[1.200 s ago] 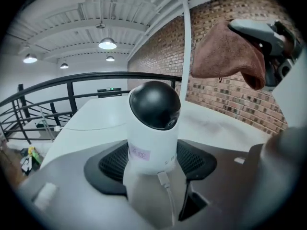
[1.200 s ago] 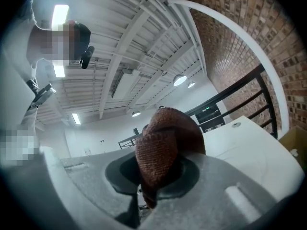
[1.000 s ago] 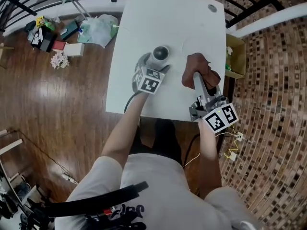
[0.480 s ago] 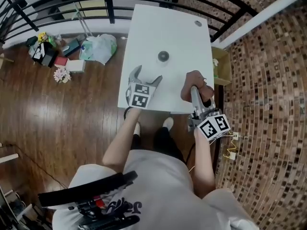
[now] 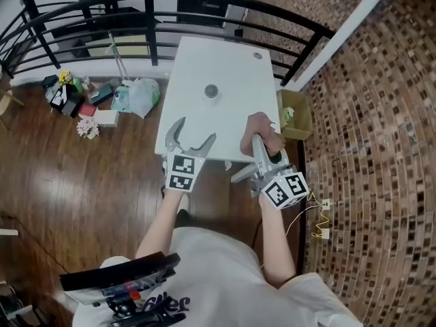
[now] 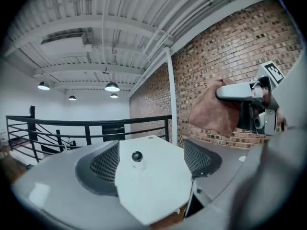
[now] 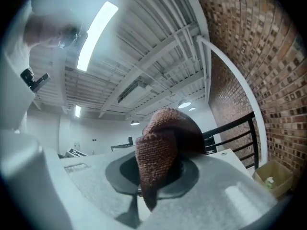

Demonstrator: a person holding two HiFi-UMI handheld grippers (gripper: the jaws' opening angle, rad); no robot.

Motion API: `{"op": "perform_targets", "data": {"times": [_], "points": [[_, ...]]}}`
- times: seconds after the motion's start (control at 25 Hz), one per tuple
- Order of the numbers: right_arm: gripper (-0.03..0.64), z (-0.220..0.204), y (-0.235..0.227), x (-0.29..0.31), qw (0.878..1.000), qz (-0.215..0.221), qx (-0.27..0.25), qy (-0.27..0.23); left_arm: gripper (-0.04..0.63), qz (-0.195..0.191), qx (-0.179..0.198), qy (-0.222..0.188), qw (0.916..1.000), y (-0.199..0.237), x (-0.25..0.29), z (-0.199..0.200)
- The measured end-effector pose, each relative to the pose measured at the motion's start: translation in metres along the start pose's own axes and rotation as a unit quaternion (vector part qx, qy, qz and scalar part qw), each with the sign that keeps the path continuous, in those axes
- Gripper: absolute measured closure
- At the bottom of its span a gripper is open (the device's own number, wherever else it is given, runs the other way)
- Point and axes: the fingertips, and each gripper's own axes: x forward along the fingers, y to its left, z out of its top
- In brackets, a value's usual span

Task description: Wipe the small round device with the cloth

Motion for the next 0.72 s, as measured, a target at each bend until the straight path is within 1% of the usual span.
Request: {"op": "perform_targets", "data": {"times": [0.08, 0.12, 0.2, 0.24, 0.28, 0.36, 0.44, 0.52, 0.64, 0.72], "points": [[0.592, -0.012, 0.015, -0.035, 1.000, 0.001, 0.000, 0.014, 0.160, 0.003, -0.009, -0.007, 0.9999, -0.031, -0.036, -0.001], [0.592, -0.021, 0.020, -0.056, 0.999, -0.007, 0.000, 0.032, 0.161, 0.001, -0.018, -0.008, 0.9998, -0.050, -0.055, -0.002], [0.592, -0.042, 0.025, -0.101, 0.996, -0.038, 0.008, 0.079, 0.174, -0.008, -0.031, -0.005, 0.9995, -0.090, -0.090, -0.006], [0.592, -0.049, 0.027, -0.120, 0.994, -0.050, 0.013, 0.096, 0.175, -0.011, -0.031, -0.002, 0.9995, -0.107, -0.104, -0.007], [0.592, -0.053, 0.030, -0.135, 0.993, -0.054, 0.016, 0.105, 0.175, -0.011, -0.028, 0.001, 0.9996, -0.119, -0.117, -0.006], [0.592, -0.052, 0.042, -0.152, 0.993, -0.041, 0.020, 0.113, 0.179, -0.002, -0.022, 0.005, 0.9997, -0.131, -0.138, 0.001], [0.592, -0.037, 0.059, -0.161, 0.994, -0.025, 0.020, 0.107, 0.179, 0.000, -0.030, 0.003, 0.9995, -0.136, -0.156, 0.016], [0.592, -0.013, 0.079, -0.162, 0.996, -0.014, 0.010, 0.085, 0.183, -0.010, -0.033, -0.009, 0.9994, -0.140, -0.171, 0.037], [0.592, 0.021, 0.109, -0.159, 0.998, -0.009, -0.037, 0.052, 0.199, -0.007, -0.018, -0.055, 0.9983, -0.131, -0.188, 0.070], [0.592, 0.031, 0.123, -0.158, 0.997, -0.019, -0.063, 0.037, 0.213, -0.005, -0.020, -0.073, 0.9971, -0.126, -0.200, 0.083]]}}
